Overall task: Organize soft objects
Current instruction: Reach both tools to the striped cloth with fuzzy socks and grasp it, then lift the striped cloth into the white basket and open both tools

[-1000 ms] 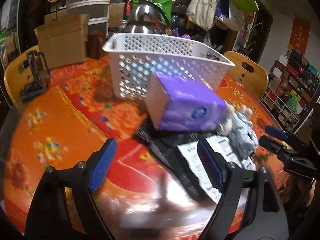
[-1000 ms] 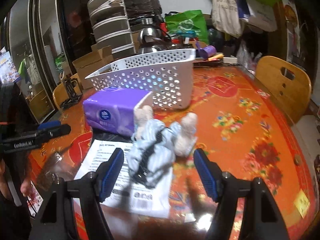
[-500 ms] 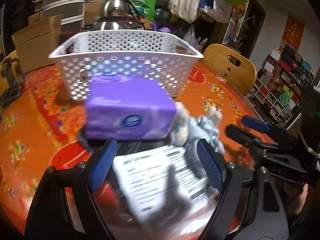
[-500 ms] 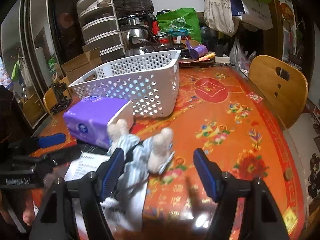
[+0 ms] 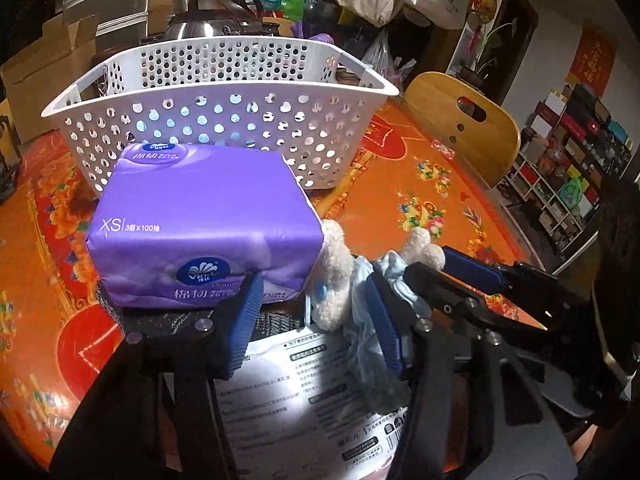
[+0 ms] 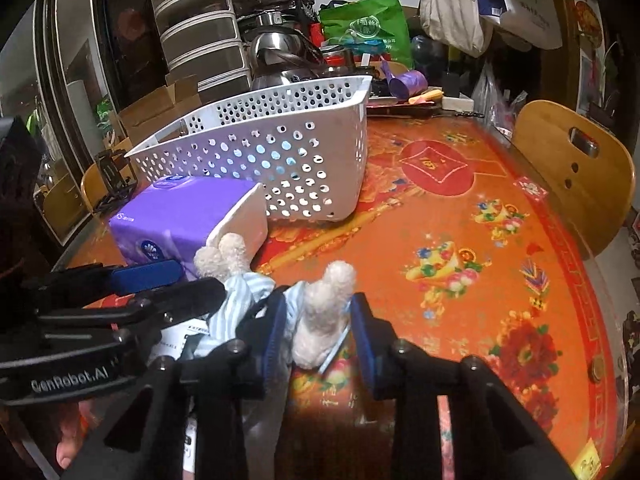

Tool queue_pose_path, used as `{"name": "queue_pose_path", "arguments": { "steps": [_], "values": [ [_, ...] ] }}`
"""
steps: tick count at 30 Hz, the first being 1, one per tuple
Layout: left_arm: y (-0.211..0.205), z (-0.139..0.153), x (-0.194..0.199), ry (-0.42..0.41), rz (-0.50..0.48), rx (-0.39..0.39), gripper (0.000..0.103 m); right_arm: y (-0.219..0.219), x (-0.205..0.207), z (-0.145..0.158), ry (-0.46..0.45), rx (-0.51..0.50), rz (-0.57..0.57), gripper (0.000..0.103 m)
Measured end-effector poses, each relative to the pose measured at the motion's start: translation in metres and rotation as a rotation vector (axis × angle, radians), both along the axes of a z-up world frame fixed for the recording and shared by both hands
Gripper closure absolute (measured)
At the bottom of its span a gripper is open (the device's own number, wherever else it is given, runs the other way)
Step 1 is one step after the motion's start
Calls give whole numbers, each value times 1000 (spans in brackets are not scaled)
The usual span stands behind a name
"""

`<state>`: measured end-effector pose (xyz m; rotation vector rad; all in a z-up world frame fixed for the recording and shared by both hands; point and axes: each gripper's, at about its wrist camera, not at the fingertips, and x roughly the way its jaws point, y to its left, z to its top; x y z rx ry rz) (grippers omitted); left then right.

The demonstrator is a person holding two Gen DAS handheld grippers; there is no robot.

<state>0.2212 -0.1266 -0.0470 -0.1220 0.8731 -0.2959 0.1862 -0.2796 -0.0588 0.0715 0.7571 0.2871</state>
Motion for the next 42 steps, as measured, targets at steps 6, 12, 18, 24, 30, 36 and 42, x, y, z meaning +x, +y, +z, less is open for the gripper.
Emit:
{"name": "queue_pose_path", "arguments": {
  "steps": [6,12,18,24,30,36,42],
  "values": [
    [-8,-4,1,7,15,28,84,7,-1,0,-6,-31,8,90],
    [-14,-11,4,27,-4,16,91,6,-9,2,-18,-41,9,92],
    [-2,-3,-9,-6,-24,-43,91,9,-24,13,-59,-42,20,92],
    [14,11,-30,-49,-33,-72,91,19,-37,30,-102,-40,45,92],
    [38,30,-47,-85,-13,-95,91,36,-45,44,-137,-39,79,92],
    [61,52,-60,-126,15,-103,91,55,-44,62,-168,-34,109,92],
    [81,75,-57,-160,35,-97,91,69,-37,78,-194,-38,124,92]
  ]
}}
